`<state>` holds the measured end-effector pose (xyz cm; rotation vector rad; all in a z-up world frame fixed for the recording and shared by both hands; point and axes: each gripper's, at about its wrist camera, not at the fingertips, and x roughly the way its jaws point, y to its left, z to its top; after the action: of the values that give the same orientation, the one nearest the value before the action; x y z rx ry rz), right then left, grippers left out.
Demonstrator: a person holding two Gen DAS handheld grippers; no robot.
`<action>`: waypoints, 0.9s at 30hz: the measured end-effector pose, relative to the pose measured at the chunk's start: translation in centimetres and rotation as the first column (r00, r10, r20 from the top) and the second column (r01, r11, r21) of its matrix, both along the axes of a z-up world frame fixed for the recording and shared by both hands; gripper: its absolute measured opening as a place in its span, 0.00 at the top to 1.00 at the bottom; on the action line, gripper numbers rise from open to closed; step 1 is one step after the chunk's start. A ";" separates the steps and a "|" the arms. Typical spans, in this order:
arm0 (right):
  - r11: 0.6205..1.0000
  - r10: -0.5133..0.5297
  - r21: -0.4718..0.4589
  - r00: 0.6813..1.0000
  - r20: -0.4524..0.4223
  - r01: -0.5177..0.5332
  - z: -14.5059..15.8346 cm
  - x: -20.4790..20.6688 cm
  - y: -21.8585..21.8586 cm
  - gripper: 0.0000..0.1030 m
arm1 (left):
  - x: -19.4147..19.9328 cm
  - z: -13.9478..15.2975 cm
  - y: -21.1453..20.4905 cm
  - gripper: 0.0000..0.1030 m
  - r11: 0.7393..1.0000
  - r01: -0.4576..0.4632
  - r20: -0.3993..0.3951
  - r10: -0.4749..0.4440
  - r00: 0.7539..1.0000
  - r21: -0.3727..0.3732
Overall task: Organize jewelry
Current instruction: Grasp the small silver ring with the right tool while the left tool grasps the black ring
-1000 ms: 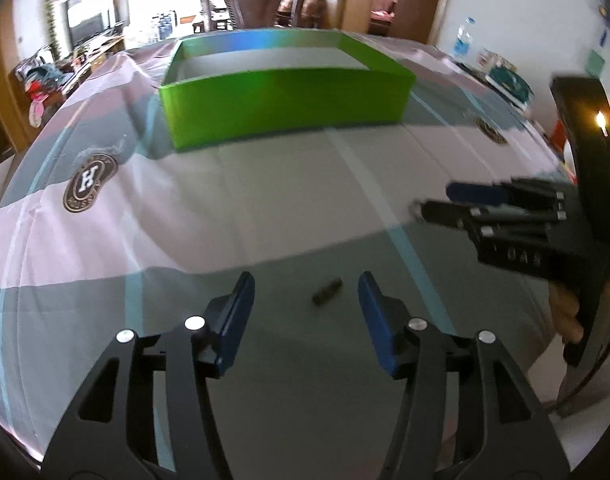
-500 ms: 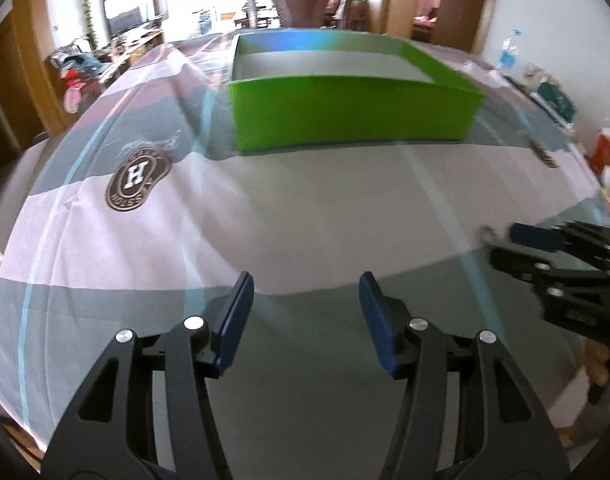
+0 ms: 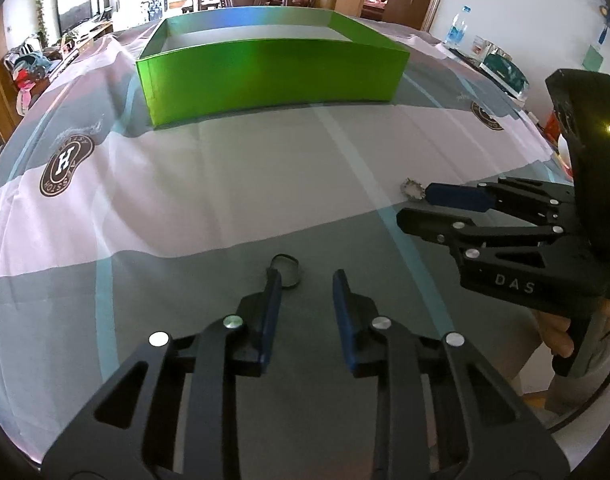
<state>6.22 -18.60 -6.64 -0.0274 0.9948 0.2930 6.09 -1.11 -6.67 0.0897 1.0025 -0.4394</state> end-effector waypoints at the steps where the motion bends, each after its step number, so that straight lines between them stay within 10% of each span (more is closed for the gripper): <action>1: 1.000 0.000 -0.001 1.000 0.001 0.000 0.0 0.0 0.0 0.58 | 0.1 -0.1 0.0 0.74 1.000 -0.010 0.000 0.010 1.000 0.012; 18: 0.999 -0.018 -0.051 0.998 0.053 0.021 -0.2 0.8 0.7 0.58 | 1.1 -0.4 -1.0 0.72 0.998 -0.046 0.040 0.045 0.998 0.034; 22: 0.998 -0.020 -0.060 0.997 0.068 0.024 -0.2 0.8 0.7 0.79 | 1.0 -0.5 -1.0 0.75 0.998 -0.043 0.052 0.041 0.998 0.042; 27: 0.998 -0.025 -0.051 0.997 0.066 0.028 -0.2 0.9 0.5 0.80 | 1.1 -0.5 -0.5 0.81 0.998 -0.055 0.052 0.053 0.997 0.032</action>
<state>7.09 -18.07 -6.86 -0.0707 0.9367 0.2406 7.16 -1.63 -7.16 0.1026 0.9598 -0.3692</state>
